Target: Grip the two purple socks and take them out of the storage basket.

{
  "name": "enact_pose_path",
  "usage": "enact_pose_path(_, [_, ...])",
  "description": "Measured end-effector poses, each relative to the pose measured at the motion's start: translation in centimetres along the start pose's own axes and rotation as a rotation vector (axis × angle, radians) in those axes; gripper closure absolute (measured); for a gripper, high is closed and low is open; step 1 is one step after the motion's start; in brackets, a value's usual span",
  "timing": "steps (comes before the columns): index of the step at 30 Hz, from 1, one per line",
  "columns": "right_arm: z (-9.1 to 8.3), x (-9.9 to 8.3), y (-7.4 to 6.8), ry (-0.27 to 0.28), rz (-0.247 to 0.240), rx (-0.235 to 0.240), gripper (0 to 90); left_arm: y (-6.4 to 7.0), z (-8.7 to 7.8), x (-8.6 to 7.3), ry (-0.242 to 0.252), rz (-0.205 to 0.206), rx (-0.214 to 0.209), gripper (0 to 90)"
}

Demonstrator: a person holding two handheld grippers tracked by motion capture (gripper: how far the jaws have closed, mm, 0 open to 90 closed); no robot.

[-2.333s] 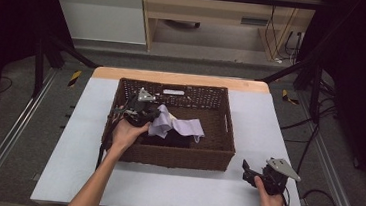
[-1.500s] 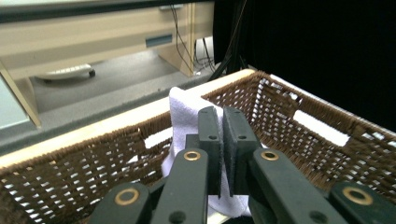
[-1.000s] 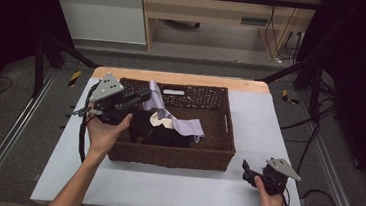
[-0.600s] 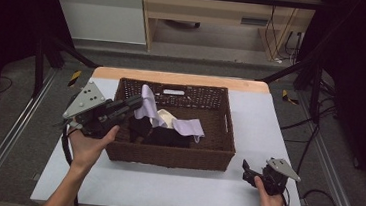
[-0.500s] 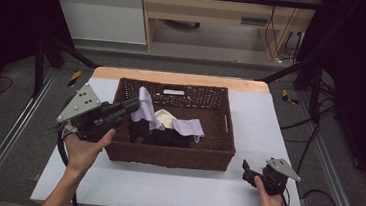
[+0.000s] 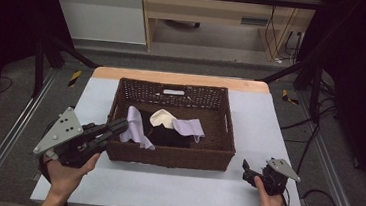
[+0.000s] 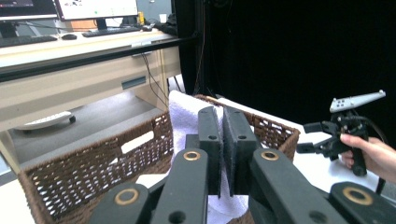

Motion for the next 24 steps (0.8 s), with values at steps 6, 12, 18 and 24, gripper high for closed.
enact_pose_path(6, [0.0, 0.0, 0.0, 0.000, 0.000, -0.001, 3.9, 1.1, -0.7, -1.2, -0.017, -0.004, -0.014, 86.3])
enact_pose_path(12, [0.0, 0.0, 0.0, 0.000, 0.000, -0.004, 4.0, 2.1, -1.0, -2.8, -0.055, -0.008, -0.034, 86.3])
enact_pose_path(18, [0.0, 0.0, 0.0, 0.000, 0.001, -0.005, 4.0, 3.2, -0.8, -4.7, -0.094, -0.025, -0.064, 86.2])
enact_pose_path(24, [0.0, 0.0, 0.0, 0.002, 0.000, -0.003, 4.0, 3.1, 0.1, -7.6, -0.158, -0.072, -0.075, 86.2])
Point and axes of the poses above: each handheld gripper's, and its own axes: z roughly forward along the jaws, x roughly out of its top, y roughly to its right, the point moved 7 cm from there along z, roughly forward along the jaws, and after that the axes turned 15 degrees about -x, right-handed, at the moved point
